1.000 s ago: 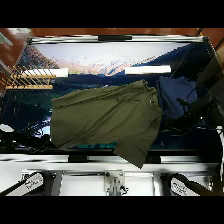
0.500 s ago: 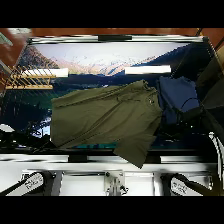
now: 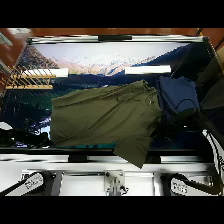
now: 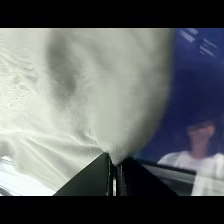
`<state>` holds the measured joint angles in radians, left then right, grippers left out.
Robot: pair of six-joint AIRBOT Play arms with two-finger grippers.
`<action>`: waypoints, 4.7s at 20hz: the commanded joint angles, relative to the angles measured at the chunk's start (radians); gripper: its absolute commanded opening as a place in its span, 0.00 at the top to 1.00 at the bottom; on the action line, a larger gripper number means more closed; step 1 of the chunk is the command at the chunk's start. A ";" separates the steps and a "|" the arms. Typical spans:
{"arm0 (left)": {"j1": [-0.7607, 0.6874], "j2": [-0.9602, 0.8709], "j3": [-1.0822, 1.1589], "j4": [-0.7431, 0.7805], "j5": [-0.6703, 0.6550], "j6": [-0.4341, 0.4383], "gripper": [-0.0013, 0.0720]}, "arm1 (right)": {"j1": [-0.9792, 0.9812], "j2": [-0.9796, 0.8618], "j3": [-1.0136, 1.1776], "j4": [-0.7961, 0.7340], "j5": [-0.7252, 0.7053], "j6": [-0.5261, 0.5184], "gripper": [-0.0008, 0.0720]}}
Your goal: Fold the shirts.
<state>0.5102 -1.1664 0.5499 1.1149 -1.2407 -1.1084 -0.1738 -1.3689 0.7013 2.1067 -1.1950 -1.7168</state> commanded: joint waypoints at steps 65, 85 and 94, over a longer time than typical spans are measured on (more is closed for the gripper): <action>-0.261 -0.496 0.962 0.118 -0.372 -0.172 0.94 | 0.115 -0.228 0.753 -0.218 -0.290 0.094 0.91; -0.261 -0.476 0.718 0.112 -0.368 -0.276 0.92 | 0.115 -0.230 0.574 -0.253 -0.291 0.203 0.77; -0.098 -0.237 0.545 0.048 -0.383 -0.177 0.24 | 0.035 0.027 0.430 -0.408 -0.432 0.061 0.20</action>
<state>0.3405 -1.4960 1.1942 1.1709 -1.6215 -1.3201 -0.0906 -1.4441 1.2098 1.7542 -1.6119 -1.6157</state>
